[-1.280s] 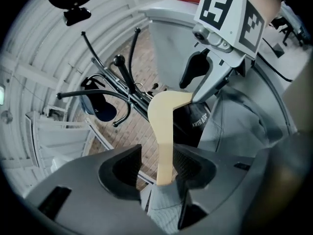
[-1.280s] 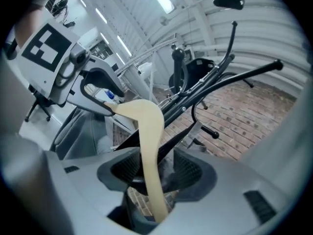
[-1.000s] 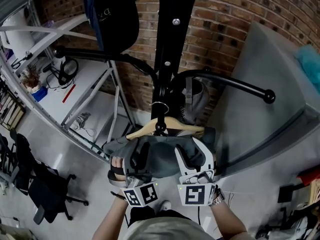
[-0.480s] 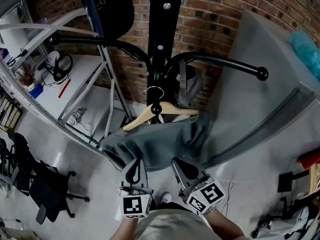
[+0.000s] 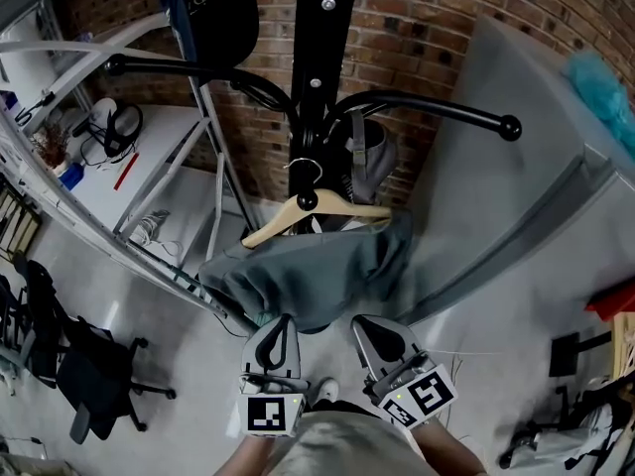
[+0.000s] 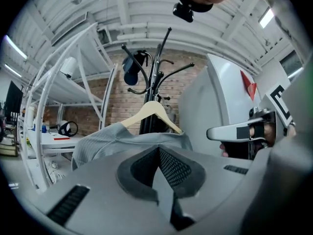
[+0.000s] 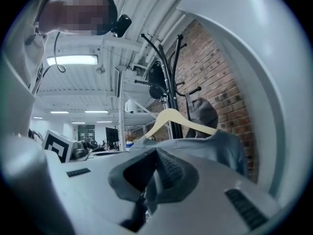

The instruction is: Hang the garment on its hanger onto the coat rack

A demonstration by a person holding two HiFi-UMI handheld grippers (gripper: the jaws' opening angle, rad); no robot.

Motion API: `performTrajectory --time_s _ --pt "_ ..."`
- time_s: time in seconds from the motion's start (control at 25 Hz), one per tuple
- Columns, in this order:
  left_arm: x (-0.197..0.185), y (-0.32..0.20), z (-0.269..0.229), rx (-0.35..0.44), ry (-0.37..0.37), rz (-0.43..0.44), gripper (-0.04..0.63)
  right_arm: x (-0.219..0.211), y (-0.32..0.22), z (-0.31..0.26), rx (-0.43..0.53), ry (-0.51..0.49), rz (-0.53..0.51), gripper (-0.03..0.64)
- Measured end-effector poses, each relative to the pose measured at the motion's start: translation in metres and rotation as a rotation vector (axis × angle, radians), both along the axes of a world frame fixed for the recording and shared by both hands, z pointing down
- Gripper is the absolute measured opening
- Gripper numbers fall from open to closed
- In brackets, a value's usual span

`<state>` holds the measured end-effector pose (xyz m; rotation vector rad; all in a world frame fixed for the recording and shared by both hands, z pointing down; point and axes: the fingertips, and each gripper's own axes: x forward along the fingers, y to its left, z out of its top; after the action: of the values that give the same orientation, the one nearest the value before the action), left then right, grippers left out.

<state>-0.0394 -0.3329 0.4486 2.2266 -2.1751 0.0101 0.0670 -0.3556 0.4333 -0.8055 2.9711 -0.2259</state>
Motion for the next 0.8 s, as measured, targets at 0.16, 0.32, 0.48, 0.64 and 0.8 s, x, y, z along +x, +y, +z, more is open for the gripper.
performTrajectory --time_s 0.16,0.32,0.48,0.64,0.8 --pt "-0.007 -0.002 -0.006 0.03 0.017 -0.019 0.003 0.003 0.0 0.0 0.007 -0.004 -0.001 0.021" --pt "-0.007 -0.001 -0.009 0.043 0.01 -0.008 0.003 -0.001 0.002 -0.001 0.015 0.002 -0.019 0.021" --pt "-0.009 0.002 -0.01 0.059 0.045 0.004 0.003 -0.005 0.008 -0.006 0.043 0.001 -0.065 0.021" --pt "-0.013 0.004 -0.01 0.065 0.027 -0.01 0.002 -0.005 0.008 -0.006 0.041 0.001 -0.061 0.021" --pt "-0.01 0.004 -0.008 0.047 0.017 0.005 0.002 -0.004 0.009 -0.005 0.033 0.001 -0.058 0.021"
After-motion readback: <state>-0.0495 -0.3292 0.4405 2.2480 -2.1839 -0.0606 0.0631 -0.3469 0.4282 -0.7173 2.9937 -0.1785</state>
